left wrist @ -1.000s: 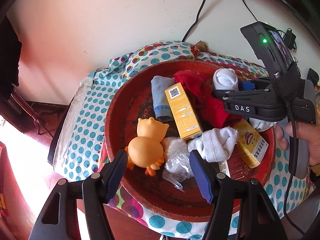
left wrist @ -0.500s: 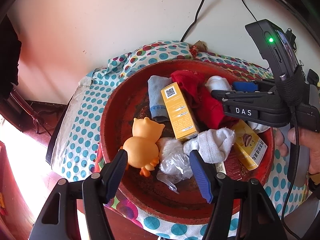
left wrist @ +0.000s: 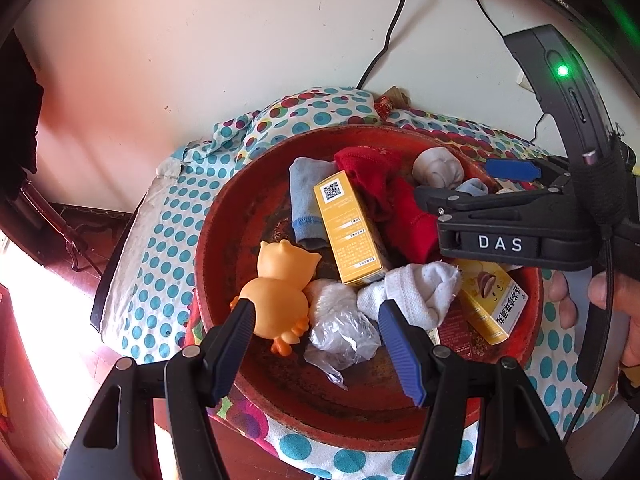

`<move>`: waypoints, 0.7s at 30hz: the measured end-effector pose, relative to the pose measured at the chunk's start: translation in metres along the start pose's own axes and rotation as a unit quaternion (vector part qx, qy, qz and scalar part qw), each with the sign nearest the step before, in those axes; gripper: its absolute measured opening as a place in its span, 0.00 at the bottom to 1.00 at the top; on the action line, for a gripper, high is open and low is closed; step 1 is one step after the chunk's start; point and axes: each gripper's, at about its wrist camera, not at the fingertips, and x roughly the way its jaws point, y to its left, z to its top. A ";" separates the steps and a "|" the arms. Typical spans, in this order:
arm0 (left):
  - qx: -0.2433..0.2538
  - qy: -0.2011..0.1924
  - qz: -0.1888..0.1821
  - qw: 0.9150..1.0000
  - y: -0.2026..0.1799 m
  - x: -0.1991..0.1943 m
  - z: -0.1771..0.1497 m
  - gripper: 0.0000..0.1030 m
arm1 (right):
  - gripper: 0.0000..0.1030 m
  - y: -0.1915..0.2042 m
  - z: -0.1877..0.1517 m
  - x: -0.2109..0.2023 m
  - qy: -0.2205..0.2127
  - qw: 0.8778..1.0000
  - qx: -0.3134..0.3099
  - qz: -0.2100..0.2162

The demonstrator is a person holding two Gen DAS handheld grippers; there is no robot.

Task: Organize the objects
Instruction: 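Open the right tool to drop the white sock into the tray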

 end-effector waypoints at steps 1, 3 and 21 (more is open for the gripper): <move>-0.001 0.000 0.001 1.000 0.000 0.000 0.000 0.64 | 0.88 0.001 -0.001 -0.003 -0.001 1.000 0.001 0.001; -0.005 -0.002 0.008 1.000 0.001 -0.001 0.001 0.64 | 0.91 0.002 -0.003 -0.007 -0.005 1.000 0.002 -0.005; -0.006 -0.022 0.044 0.999 -0.007 -0.013 0.002 0.64 | 1.00 -0.024 -0.035 -0.072 -0.018 0.995 0.063 -0.076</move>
